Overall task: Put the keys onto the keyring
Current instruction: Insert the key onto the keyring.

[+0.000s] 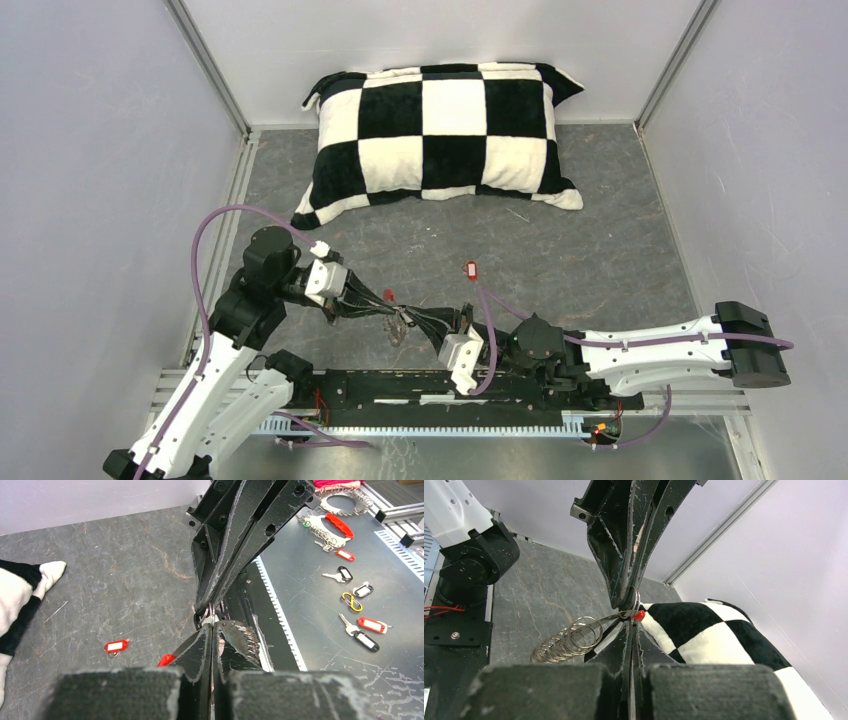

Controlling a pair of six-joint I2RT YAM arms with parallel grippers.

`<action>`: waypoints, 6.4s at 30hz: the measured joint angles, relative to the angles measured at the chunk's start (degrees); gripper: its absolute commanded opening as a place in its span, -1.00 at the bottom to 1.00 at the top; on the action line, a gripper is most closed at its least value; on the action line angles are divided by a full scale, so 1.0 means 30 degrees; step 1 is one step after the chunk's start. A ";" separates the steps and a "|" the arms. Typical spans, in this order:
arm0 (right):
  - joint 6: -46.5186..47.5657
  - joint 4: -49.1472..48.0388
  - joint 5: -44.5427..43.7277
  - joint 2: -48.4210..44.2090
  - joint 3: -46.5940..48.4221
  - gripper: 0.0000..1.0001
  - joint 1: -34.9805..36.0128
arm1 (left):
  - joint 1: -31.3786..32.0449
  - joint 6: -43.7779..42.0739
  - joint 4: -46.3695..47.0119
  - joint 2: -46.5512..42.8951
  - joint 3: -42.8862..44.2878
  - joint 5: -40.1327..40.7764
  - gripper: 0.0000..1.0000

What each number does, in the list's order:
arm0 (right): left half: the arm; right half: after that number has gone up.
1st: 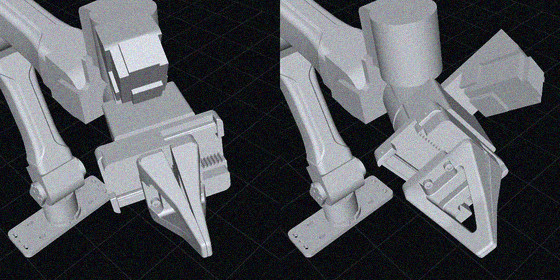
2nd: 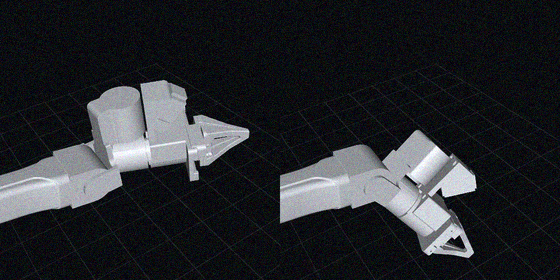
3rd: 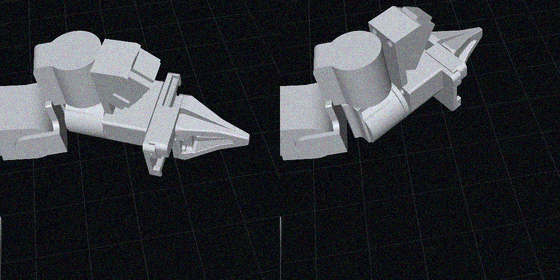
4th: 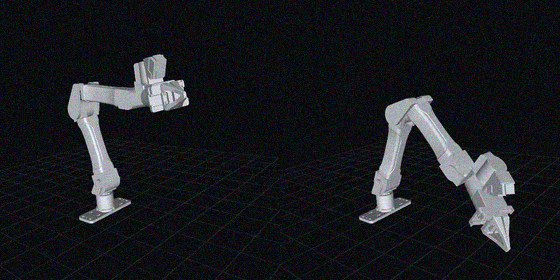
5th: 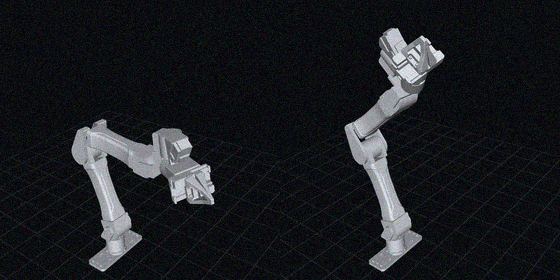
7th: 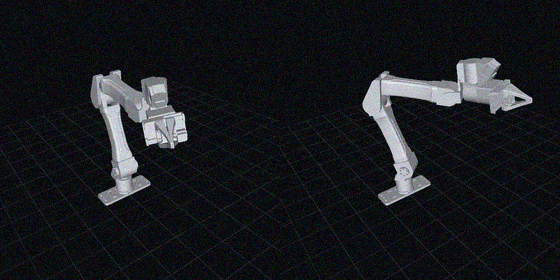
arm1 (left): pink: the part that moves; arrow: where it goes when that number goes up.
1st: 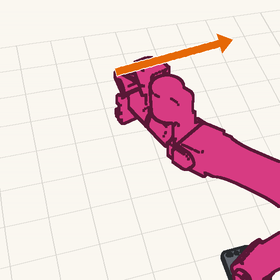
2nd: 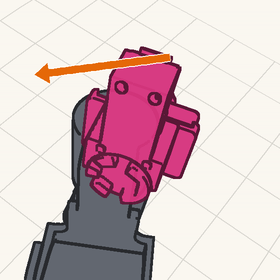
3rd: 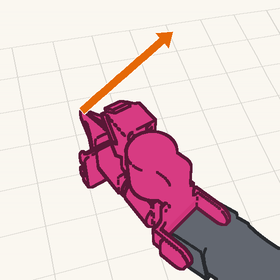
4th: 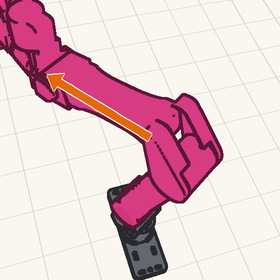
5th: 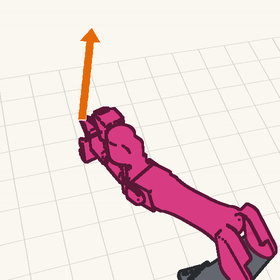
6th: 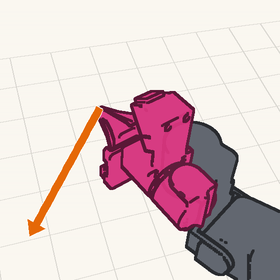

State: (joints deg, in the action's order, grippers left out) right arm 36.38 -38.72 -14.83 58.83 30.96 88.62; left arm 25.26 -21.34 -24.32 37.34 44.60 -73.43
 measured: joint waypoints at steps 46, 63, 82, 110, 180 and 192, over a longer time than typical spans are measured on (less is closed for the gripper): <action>0.0721 0.2368 0.0991 0.0182 0.1435 -1.00 0.0015 | 0.0000 -0.3147 -0.3045 0.0299 0.0044 0.1231 -0.96; 0.0313 0.5435 0.4291 0.0692 0.3206 -1.00 -0.1515 | -0.0015 -0.5100 -0.4656 0.0248 0.0153 0.0940 -0.96; -0.0481 0.7104 0.8677 0.1501 0.4750 -0.99 -0.3767 | -0.0022 -0.5989 -0.5311 -0.0291 0.0153 0.0933 -0.96; -0.1523 0.9384 0.9551 0.2353 0.6674 -0.41 -0.4357 | -0.0073 -0.6062 -0.5537 -0.0321 0.0182 0.0284 -0.96; -0.5100 2.0538 2.0720 0.7373 2.1274 0.13 -0.9887 | -0.0029 0.6798 1.0746 -0.2259 0.0000 0.1581 -0.96; -0.6040 1.9744 2.1813 0.8029 2.1274 0.16 -1.0477 | 0.0000 0.6783 1.0732 -0.2412 -0.0138 0.1457 -0.96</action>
State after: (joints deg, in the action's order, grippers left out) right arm 18.26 20.51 50.61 82.91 94.78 57.19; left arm 25.26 -0.99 7.88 30.11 44.18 -69.06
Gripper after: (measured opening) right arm 0.568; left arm 0.023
